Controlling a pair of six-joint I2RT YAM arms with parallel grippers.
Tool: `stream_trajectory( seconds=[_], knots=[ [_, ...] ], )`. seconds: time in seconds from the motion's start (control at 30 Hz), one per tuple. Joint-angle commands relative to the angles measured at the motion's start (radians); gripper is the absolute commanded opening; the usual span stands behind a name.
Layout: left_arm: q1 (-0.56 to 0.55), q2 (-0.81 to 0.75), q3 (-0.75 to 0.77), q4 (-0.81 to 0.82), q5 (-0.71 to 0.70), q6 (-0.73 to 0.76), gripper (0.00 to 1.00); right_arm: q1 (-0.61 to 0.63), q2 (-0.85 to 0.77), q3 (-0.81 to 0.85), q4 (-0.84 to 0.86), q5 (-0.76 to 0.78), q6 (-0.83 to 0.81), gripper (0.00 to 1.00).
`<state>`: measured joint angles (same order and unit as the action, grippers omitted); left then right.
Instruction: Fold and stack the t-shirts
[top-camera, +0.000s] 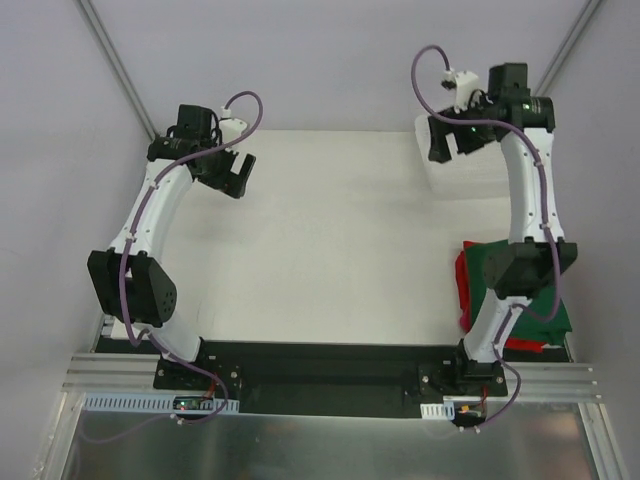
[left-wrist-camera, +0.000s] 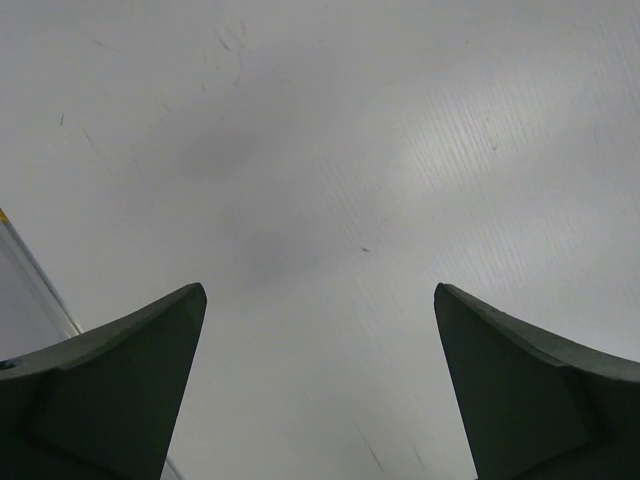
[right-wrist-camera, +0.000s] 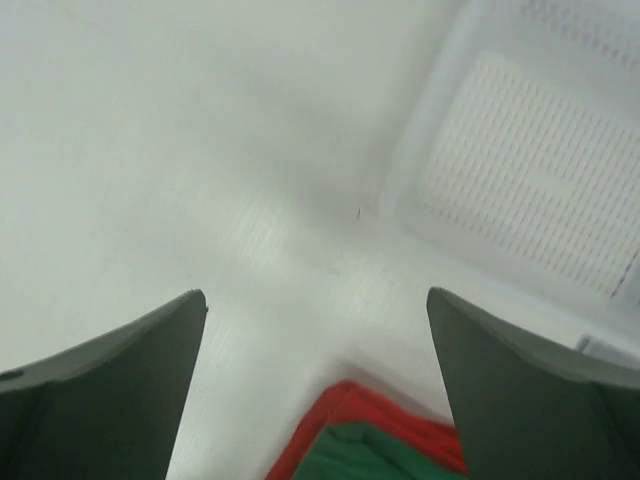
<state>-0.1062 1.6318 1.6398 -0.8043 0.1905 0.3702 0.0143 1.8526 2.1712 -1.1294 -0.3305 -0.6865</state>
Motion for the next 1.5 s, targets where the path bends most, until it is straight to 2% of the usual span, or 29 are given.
stream_trajectory(
  seconds=[0.0, 0.03, 0.07, 0.1, 0.2, 0.3, 0.47, 0.67, 0.93, 1.13, 1.47],
  knots=[
    [-0.073, 0.014, 0.130, 0.111, -0.123, -0.137, 0.99, 0.111, 0.123, 0.377, -0.173, 0.009, 0.146, 0.96],
    [-0.087, 0.016, 0.144, 0.108, -0.081, -0.139, 0.99, 0.149, 0.097, 0.331, -0.155, 0.013, 0.124, 0.96],
    [-0.101, 0.016, 0.161, 0.108, -0.062, -0.139, 0.99, 0.170, -0.002, 0.139, -0.118, 0.024, 0.096, 0.96],
    [-0.133, 0.017, 0.167, 0.109, -0.048, -0.134, 0.99, 0.188, -0.057, 0.042, -0.016, 0.092, 0.093, 0.96],
    [-0.171, 0.008, 0.160, 0.106, -0.063, -0.111, 0.99, 0.245, -0.217, -0.222, 0.084, 0.146, 0.027, 0.96],
    [-0.179, -0.015, 0.129, 0.103, -0.063, -0.079, 0.99, 0.251, -0.271, -0.290, 0.091, 0.198, 0.033, 0.96],
    [-0.179, -0.044, 0.146, 0.100, -0.112, -0.050, 0.99, 0.251, -0.259, -0.254, 0.042, 0.320, 0.057, 0.96],
    [-0.179, -0.020, 0.224, 0.086, -0.103, -0.079, 0.99, 0.248, -0.271, -0.226, 0.031, 0.229, 0.120, 0.96],
    [-0.179, -0.007, 0.192, 0.065, -0.088, -0.146, 0.99, 0.262, -0.273, -0.287, 0.008, 0.133, 0.133, 0.96],
    [-0.178, -0.032, 0.121, 0.053, -0.047, -0.159, 0.99, 0.280, -0.245, -0.287, 0.008, 0.120, 0.131, 0.96],
    [-0.181, -0.021, 0.137, 0.048, -0.019, -0.162, 0.99, 0.326, -0.240, -0.300, 0.011, 0.122, 0.122, 0.96]
  ],
)
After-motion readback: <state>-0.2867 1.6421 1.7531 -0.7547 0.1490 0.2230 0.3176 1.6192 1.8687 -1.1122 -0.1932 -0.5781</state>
